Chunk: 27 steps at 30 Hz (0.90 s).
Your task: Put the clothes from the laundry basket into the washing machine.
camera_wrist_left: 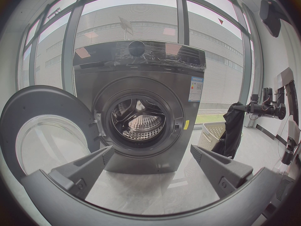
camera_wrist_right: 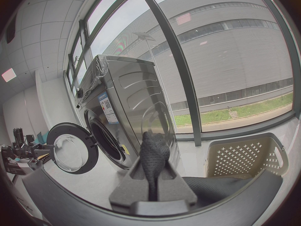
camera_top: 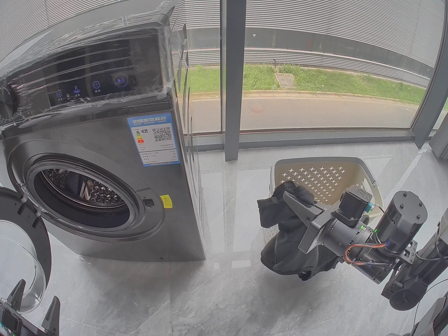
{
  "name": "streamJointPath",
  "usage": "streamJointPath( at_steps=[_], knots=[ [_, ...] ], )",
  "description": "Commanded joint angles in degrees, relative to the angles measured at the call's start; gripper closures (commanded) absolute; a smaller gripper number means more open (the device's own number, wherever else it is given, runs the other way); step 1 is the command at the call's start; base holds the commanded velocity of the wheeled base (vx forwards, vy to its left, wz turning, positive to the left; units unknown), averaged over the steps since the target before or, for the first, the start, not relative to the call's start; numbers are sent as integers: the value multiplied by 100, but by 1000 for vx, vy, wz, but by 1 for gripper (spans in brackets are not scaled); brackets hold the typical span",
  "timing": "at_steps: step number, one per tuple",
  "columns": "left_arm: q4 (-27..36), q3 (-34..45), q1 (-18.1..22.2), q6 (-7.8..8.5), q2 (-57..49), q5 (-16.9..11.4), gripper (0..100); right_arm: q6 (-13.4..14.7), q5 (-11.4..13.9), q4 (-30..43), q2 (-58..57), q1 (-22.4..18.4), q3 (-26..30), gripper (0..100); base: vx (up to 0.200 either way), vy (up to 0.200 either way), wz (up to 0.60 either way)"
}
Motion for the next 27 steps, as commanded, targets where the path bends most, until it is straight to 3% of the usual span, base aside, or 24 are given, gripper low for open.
streamJointPath(
  at_steps=[1, 11, 20, 27],
  knots=[
    [4, 92, 5, -4, -101, 4, 0, -5, 0, -3, -7, 11, 1, 100, -200, 0, 0],
    [4, 92, 5, -4, -101, 4, 0, -5, 9, -3, 2, 2, 10, 100, -200, 0, 0],
    [4, 92, 5, -4, -101, 13, 0, -5, 27, -3, 2, 11, 36, 100, 0, 0, 0],
    [4, 92, 5, -4, -101, 13, 0, -5, 36, 6, 11, 20, 53, 100, 0, 200, 0]
  ],
)
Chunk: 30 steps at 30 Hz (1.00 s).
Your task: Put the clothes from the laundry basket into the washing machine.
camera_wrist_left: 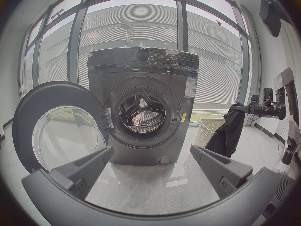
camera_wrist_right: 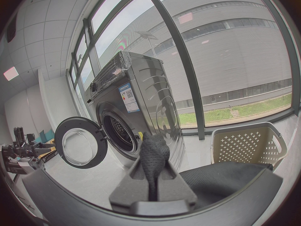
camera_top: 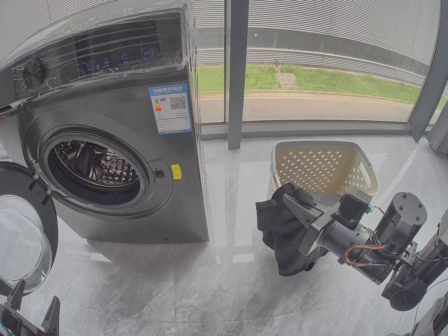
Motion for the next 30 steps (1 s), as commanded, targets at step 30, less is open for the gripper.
streamJointPath(
  at_steps=[30],
  knots=[
    [2, 92, 7, -4, -101, 2, 0, 16, 238, -17, -108, 448, 89, 100, -7, 113, 0]
  ],
)
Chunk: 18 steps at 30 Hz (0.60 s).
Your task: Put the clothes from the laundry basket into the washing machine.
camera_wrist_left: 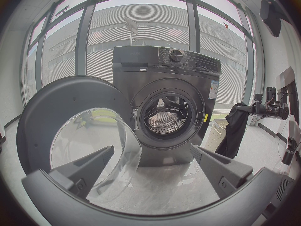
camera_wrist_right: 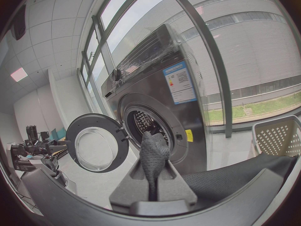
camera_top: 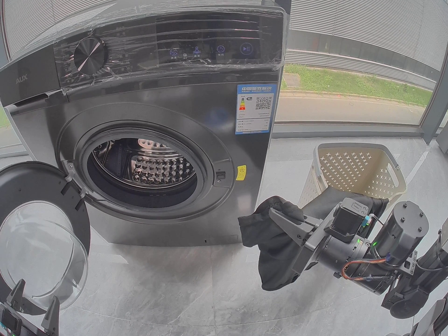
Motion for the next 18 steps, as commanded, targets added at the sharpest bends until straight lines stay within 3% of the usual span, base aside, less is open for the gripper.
streamJointPath(
  at_steps=[1, 11, 18],
  knots=[
    [-3, 92, 7, -4, -101, 2, 0, -1, -4, -1, -25, -13, -25, 100, -200, 0, 0],
    [-3, 92, 7, -4, -101, 2, 0, 8, -4, -1, -17, -31, -34, 100, -200, 0, 0],
    [-3, 92, 7, 5, -101, 2, 0, 8, -4, -1, -8, -31, -25, 100, 0, 0, 0]
  ],
)
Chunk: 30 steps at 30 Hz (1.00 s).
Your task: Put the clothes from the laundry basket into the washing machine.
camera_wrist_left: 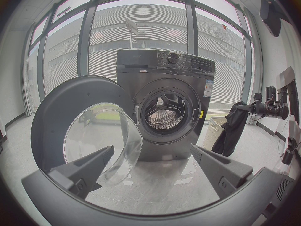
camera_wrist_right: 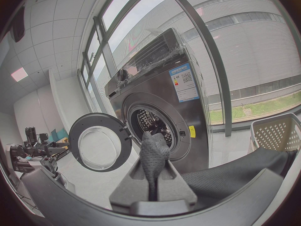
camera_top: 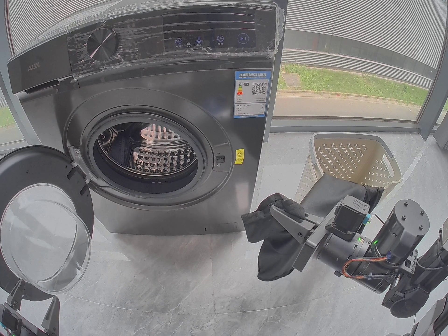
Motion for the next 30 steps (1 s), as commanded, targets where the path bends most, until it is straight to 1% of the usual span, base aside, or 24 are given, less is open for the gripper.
streamJointPath(
  at_steps=[1, 6, 11, 17, 23, 26, 30],
  knots=[
    [0, 92, 1, -6, -101, 2, 0, 2, 1, -1, 12, 4, 6, 100, 0, 0, 0],
    [0, 92, -8, -6, -101, 2, 0, 11, 1, -1, 12, -40, -12, 100, 0, 0, 0],
    [0, 92, 1, -6, -101, 2, 0, 19, -8, -1, 12, -40, -65, 100, 0, 200, 0],
    [0, 92, 1, 2, -101, 2, 0, 28, -52, -1, -6, 56, -241, 100, 0, 200, 0],
    [0, 92, 1, 2, -101, 2, 0, 37, 1, -1, -6, 153, -241, 100, 0, 200, 0],
    [0, 92, 1, 2, -101, 11, 0, 63, 19, -1, -23, 285, -241, 100, 0, 200, 0],
    [0, 92, 1, 2, -101, 11, 0, 81, 19, -1, -111, 381, -311, 100, 0, 0, 0]
  ],
)
